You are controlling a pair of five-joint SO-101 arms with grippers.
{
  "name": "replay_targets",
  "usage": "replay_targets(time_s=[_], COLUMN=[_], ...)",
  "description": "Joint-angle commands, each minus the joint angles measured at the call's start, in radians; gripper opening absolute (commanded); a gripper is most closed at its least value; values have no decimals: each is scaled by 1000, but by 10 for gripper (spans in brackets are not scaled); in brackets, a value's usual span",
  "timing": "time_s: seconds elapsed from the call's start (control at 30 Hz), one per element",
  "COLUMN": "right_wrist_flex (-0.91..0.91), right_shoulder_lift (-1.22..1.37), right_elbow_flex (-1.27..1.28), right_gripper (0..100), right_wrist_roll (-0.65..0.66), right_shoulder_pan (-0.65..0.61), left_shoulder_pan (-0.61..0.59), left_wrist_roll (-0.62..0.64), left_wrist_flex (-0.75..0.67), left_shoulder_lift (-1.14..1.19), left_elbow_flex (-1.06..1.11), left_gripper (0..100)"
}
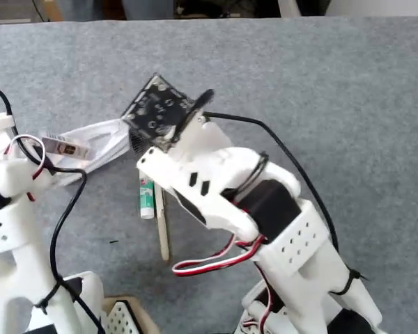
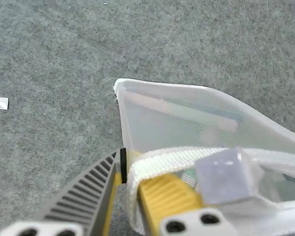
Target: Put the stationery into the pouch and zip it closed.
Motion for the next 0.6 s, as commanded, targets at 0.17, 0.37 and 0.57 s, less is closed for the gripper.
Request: replay_targets(time_s=[0.17, 0.37, 0.57], right_wrist_flex=[2, -153, -198], right_shoulder_lift=[-22, -19, -27], right_elbow_flex=[-1, 120, 137], right_gripper=[250, 250, 250], right_wrist_roll=[-18, -9, -9], right_shoulder_pan=[-2, -89, -89], left_shoulder_pan=[13, -50, -56], left_wrist_roll=[12, 11, -23], left_wrist_flex=[8, 6, 6], left_shoulder_lift=[41, 146, 110], left_elbow_flex=[-31, -7, 41], left_gripper=[27, 27, 27])
